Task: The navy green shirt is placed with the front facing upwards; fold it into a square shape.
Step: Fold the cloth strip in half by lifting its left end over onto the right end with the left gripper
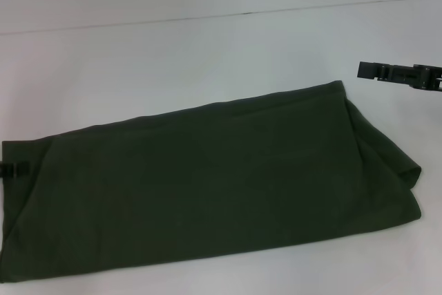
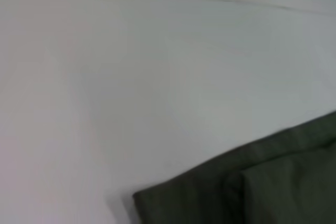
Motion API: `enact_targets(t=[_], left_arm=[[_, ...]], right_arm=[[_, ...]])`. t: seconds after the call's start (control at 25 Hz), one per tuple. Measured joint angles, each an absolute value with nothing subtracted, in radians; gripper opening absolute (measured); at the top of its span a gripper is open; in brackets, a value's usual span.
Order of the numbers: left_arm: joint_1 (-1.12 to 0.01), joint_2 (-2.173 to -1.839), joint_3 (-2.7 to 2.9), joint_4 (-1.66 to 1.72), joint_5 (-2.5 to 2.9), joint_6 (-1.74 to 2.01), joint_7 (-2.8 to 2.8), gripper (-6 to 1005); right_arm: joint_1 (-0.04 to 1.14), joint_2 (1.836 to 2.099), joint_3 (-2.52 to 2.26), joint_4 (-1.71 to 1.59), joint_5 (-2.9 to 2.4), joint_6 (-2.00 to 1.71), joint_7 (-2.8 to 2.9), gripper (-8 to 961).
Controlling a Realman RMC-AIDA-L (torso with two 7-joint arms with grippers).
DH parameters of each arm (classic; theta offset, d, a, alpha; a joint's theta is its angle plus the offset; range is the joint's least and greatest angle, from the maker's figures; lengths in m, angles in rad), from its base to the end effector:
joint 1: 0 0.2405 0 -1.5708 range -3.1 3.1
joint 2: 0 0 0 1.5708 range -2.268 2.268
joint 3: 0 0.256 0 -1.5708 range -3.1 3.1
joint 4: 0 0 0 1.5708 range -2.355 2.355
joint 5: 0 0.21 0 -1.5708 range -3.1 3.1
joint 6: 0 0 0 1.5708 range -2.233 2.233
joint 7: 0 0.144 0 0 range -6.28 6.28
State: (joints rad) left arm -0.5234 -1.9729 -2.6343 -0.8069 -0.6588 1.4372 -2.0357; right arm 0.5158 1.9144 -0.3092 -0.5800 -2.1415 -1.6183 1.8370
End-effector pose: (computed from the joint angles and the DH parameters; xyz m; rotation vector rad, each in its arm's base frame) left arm -0.3475 0.3377 0.0776 -2.2664 -1.4186 -0.1681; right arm 0.3221 0.3314 0.0895 -2.2913 1.3348 0.8543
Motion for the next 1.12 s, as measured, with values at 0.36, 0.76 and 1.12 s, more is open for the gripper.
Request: enact_targets(t=[0.36, 0.76, 1.12], left_arm=[[-0.523, -1.970, -2.613, -0.784, -0.625, 1.412, -2.037, 888], [-0.535, -1.970, -2.608, -0.758, -0.581, 1.409, -2.034, 887], [-0.538, -1.972, -2.570, -0.756, -0.578, 1.414, -2.032, 888]], right_arm=[[0.517, 1.911, -0.310, -0.581, -2.141, -1.612, 1.835, 862], [0.514, 1.913, -0.310, -0.581, -2.140, -1.607, 1.835, 859], [0.510, 1.914, -0.310, -0.581, -2.137, -1.605, 1.834, 858]])
